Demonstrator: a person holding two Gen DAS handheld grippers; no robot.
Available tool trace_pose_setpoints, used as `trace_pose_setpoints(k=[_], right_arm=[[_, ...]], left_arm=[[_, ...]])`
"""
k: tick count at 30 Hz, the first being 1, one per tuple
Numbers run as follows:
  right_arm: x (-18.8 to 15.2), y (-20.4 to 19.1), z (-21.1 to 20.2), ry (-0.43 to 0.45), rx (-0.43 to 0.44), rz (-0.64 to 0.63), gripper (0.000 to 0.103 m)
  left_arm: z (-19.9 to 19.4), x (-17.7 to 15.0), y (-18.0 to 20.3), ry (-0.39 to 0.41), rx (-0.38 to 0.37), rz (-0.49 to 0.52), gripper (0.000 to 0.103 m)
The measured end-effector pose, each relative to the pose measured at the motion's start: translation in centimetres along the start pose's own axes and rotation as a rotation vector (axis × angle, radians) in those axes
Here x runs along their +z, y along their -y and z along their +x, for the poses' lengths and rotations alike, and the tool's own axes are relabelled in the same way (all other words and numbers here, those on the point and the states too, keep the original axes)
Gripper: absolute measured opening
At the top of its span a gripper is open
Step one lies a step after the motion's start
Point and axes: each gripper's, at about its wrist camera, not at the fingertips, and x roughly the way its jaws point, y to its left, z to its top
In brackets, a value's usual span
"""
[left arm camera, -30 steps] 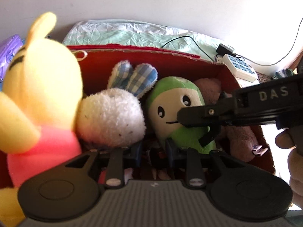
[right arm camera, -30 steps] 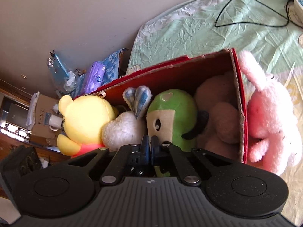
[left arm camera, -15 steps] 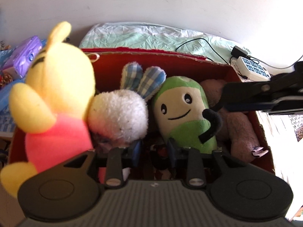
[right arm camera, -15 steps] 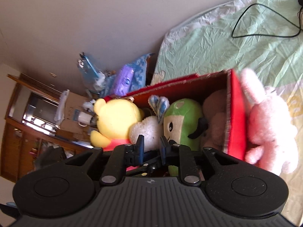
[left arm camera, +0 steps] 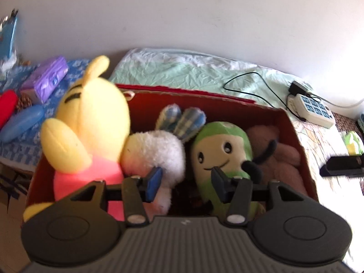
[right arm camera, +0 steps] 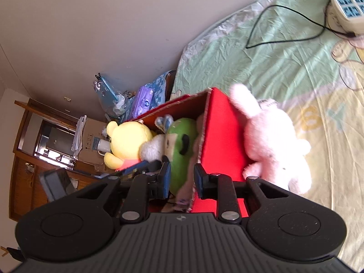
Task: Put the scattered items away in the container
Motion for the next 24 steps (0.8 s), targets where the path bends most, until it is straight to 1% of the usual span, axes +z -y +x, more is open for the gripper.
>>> trace_pose_setpoints(k=[4,7,9,12,14,17,18,19,20,21,22,24], right_arm=[[-0.2,-0.6,0.1,-0.022,0.038,-0.030,0.026],[-0.1,-2.6,1.5,-0.057,0.081,-0.086,0.025],[-0.4,-4.2,2.9,-0.090,0.100,-0.141,0.025],[-0.7,-6.6,5.7,-0.111,0.064,-0.230,0.025],[-0.2,-7.0,7.5,-0.120,0.058,-0.203,0.025],[1.1,-7.2,9.7,-0.137,0.084,-0.156,0.025],[1.3,-7.6,10.5,-0.143,0.077,-0.162,0.025],[1.6,-8.1,11.2,-0.150,0.066,-0.176,0.025],[1.8,-8.5,11.9,-0.158,0.053,-0.186,0.026],[1.9,-8.9,12.5,-0.169,0.027,-0.192,0.026],[2.0,-9.2,13.3,-0.184,-0.005,-0.197,0.028],[1.9,-9.7,14.6,-0.212,-0.037,-0.199,0.031]], left_arm=[[-0.4,0.5,-0.1,0.022,0.003,0.003,0.051],[-0.6,0.6,-0.6,0.030,-0.006,-0.020,0.051],[-0.7,0.5,-1.0,0.029,-0.028,-0.033,0.054],[-1.1,-0.1,-1.2,0.036,-0.027,-0.014,0.062],[-1.2,-0.4,-1.3,0.034,-0.036,0.003,0.062],[-1.3,-0.8,-1.1,0.026,-0.036,0.053,0.062],[-1.4,-1.0,-1.0,0.025,-0.043,0.068,0.065],[-1.4,-1.0,-0.9,0.024,-0.053,0.081,0.071],[-1.5,-1.1,-0.8,0.023,-0.055,0.096,0.073],[-1.5,-1.1,-0.7,0.022,-0.044,0.116,0.078],[-1.5,-1.2,-0.7,0.023,-0.031,0.133,0.079],[-1.3,-1.2,-0.8,0.019,-0.045,0.146,0.079]])
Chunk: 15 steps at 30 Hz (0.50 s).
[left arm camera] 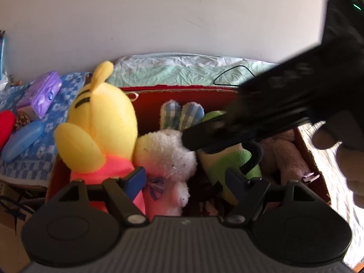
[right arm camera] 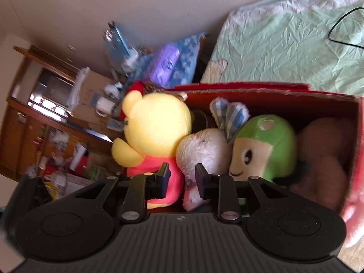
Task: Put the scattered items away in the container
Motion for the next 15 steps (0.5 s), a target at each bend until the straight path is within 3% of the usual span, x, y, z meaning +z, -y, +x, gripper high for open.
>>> trace_pose_setpoints(k=[4,9,15], right_arm=[[0.2,-0.8,2.1,-0.042,-0.136,-0.002,0.040],[0.2,-0.9,3.0,-0.040,-0.208,0.030,0.044],[0.4,-1.4,3.1,-0.018,-0.168,0.038,0.048]], left_arm=[[0.1,-0.1,-0.5,-0.001,-0.029,0.026,0.079],[0.3,-0.2,-0.7,-0.009,-0.049,0.067,0.080],[-0.6,-0.4,-1.1,0.000,-0.096,0.070,0.080]])
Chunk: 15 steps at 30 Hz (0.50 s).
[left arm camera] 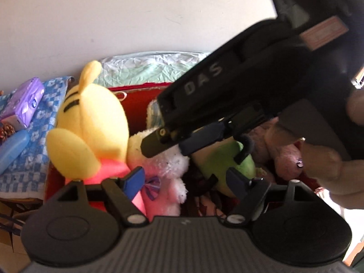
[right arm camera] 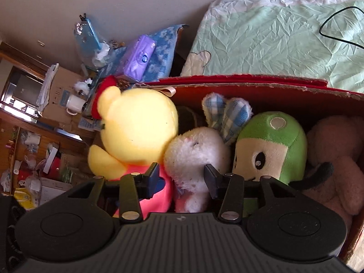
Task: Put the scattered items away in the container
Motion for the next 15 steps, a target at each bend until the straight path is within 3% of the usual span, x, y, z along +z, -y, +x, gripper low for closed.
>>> trace_pose_setpoints(k=[6,15], right_arm=[[0.0,0.1,0.5,0.004,0.056,0.000,0.055],[0.1,0.7,0.1,-0.001,0.093,-0.008,0.055]], left_arm=[[-1.4,-0.5,0.1,0.014,-0.044,-0.002,0.079],[-1.5,-0.8,1.2,0.010,-0.090,0.024,0.076]])
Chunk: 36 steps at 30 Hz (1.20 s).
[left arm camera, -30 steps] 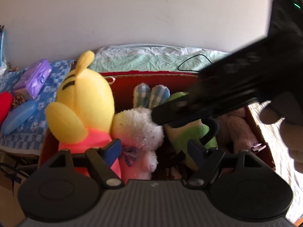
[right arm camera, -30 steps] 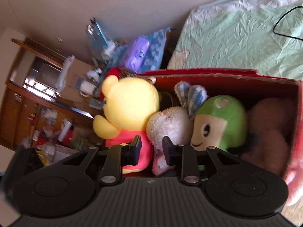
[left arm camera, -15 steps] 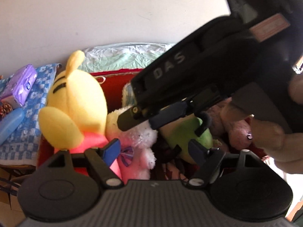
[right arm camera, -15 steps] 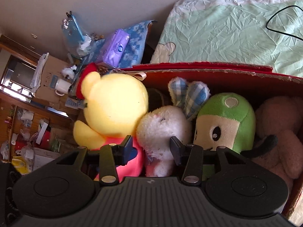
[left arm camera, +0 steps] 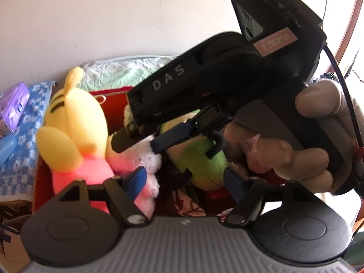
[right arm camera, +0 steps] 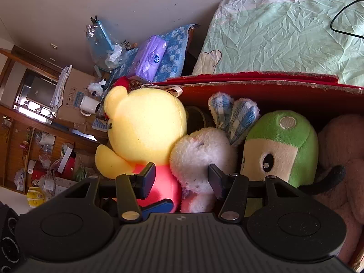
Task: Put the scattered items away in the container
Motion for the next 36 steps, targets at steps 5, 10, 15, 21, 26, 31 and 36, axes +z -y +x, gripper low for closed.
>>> trace_pose_setpoints(k=[5,10,15,21,26,31,36], right_arm=[[-0.1,0.3,-1.0,0.001,-0.018,-0.010,0.055],[-0.6,1.0,-4.5,0.081,0.013,-0.038,0.053],[-1.7,4.4,-12.2,0.296,0.023,0.002,0.053],[-3.2,10.9,-17.7,0.370,-0.200,0.118,0.053],[-5.3,13.7,-19.2,0.368,-0.260,0.145,0.053],[-7.3,15.4,-20.6,0.367,-0.297,0.140,0.053],[-8.7,16.9,-21.6,0.357,-0.282,0.140,0.054]], left_arm=[[0.1,-0.1,0.3,-0.003,0.014,-0.016,0.078],[-0.1,-0.2,0.6,-0.001,0.041,-0.030,0.078],[-1.8,0.9,2.7,0.062,0.004,-0.002,0.078],[-0.5,3.9,10.0,0.096,-0.139,0.074,0.079],[3.6,4.9,15.9,0.064,-0.170,0.128,0.081],[7.2,4.4,18.5,-0.001,-0.153,0.072,0.084],[9.3,3.3,19.0,-0.058,-0.098,0.004,0.085]])
